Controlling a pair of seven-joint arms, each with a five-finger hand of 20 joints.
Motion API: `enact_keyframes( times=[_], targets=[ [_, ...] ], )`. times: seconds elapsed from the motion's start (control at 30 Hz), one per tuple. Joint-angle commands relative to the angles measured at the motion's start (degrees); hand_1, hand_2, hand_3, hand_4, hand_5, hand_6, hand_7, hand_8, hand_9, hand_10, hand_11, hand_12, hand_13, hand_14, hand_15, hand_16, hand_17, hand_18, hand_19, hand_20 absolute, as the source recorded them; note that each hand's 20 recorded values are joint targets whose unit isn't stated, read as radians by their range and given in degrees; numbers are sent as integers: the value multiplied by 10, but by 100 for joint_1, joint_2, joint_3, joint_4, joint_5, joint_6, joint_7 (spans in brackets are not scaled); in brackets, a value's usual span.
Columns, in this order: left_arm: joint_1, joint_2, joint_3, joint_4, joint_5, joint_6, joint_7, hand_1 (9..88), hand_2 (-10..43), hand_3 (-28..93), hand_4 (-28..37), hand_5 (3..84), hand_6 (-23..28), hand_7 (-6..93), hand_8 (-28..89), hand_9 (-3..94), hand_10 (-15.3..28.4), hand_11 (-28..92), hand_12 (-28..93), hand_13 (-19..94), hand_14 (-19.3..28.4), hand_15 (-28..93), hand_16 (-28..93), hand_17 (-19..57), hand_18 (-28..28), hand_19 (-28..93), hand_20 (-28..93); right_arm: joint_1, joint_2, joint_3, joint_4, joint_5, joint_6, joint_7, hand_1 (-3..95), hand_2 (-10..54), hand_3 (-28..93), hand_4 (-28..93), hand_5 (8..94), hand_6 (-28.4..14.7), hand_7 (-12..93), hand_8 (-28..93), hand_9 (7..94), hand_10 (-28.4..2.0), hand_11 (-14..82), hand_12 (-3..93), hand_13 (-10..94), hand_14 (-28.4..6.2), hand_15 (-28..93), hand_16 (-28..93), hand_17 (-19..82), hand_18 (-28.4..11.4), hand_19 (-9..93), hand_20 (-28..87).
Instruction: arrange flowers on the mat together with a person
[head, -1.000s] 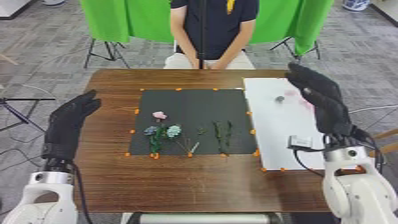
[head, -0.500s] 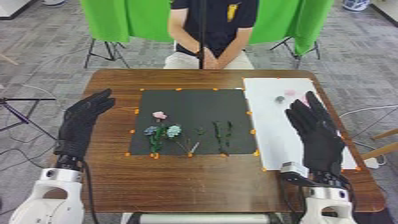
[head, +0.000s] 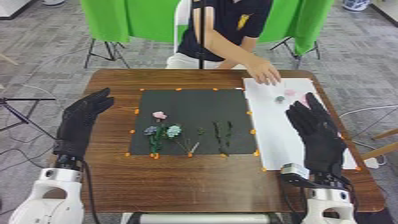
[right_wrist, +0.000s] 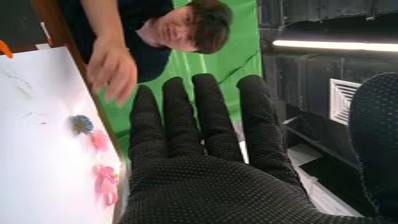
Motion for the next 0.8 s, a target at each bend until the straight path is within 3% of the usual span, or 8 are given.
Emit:
enact_keyframes(
  times=[0.03, 0.2, 0.8],
  targets=[
    [60, -56, -46, -14, -81, 77, -83, 222, 35, 627, -261, 456, 43, 131, -53, 442, 137, 173, 145, 328, 161, 93, 47, 24, 102, 29, 132, -123, -25, 40, -81, -29, -20, -39, 85, 6, 852, -187, 356, 5, 111, -99, 392, -140, 39, 107, 300, -119, 87, 126, 194, -107, 12, 285],
    [71, -70, -76, -10, -170, 97, -84, 221, 34, 628, -260, 456, 43, 130, -53, 442, 136, 173, 144, 328, 161, 92, 47, 23, 103, 29, 132, -153, -82, 44, -100, -64, -2, -39, 86, 7, 851, -187, 361, 4, 113, -100, 396, -141, 40, 108, 305, -119, 90, 127, 196, -107, 12, 286],
    [98, -76, -163, -24, -202, 89, -139, 223, 31, 628, -259, 456, 42, 132, -53, 441, 136, 173, 145, 327, 161, 93, 48, 23, 103, 29, 132, -156, -50, 95, -110, -173, -60, 58, 92, 8, 845, -184, 388, -4, 115, -97, 418, -144, 45, 113, 337, -129, 106, 141, 207, -108, 18, 297]
  ],
)
